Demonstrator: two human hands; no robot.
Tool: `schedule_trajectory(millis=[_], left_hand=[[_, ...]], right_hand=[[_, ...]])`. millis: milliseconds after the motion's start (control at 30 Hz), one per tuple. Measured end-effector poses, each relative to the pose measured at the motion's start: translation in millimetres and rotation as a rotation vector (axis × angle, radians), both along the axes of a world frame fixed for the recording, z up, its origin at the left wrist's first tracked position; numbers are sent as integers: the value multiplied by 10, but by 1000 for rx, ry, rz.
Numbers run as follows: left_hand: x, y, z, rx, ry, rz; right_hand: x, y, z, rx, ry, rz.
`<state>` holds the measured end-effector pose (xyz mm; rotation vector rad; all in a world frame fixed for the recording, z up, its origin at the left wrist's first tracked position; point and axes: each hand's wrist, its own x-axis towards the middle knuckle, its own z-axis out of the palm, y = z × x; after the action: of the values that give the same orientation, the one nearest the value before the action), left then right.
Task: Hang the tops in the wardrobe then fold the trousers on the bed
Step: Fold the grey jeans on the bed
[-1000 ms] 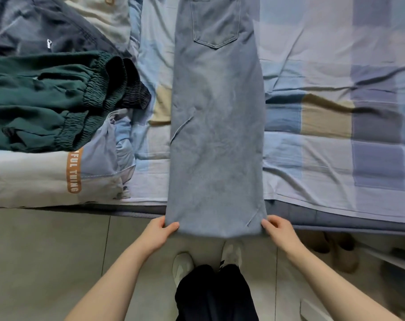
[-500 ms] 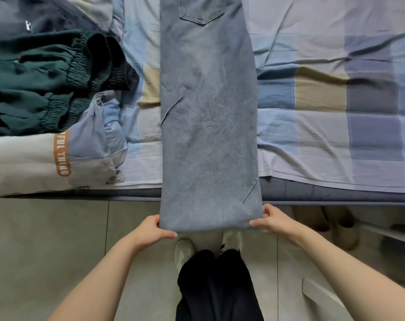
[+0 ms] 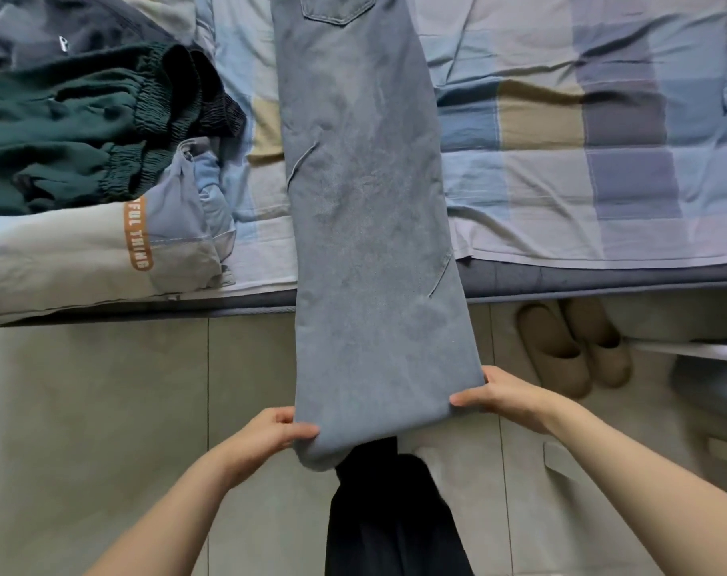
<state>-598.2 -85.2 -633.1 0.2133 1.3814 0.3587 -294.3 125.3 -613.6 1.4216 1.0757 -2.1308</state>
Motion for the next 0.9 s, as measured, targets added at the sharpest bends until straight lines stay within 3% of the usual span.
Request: schedule_trajectory(millis=[233,367,567,633,733,900], left_hand=[[466,-483,333,15,154,186],[728,-558,595,-9,171,445],[934,-494,884,200,493,370],[953,-516,860,187,561,320],[1007,-554,827,117,499,303],[861,-302,763,14,459,408]], right_hand=[[301,-518,325,-49,13,55],[467,-855,491,-53,9,-181],[521,-980,711,41,-14,-439],[502,-986,712,131,-94,-390],[488,-1002,672,225,-240,-270],[318,-769,687,341,-288,-335]])
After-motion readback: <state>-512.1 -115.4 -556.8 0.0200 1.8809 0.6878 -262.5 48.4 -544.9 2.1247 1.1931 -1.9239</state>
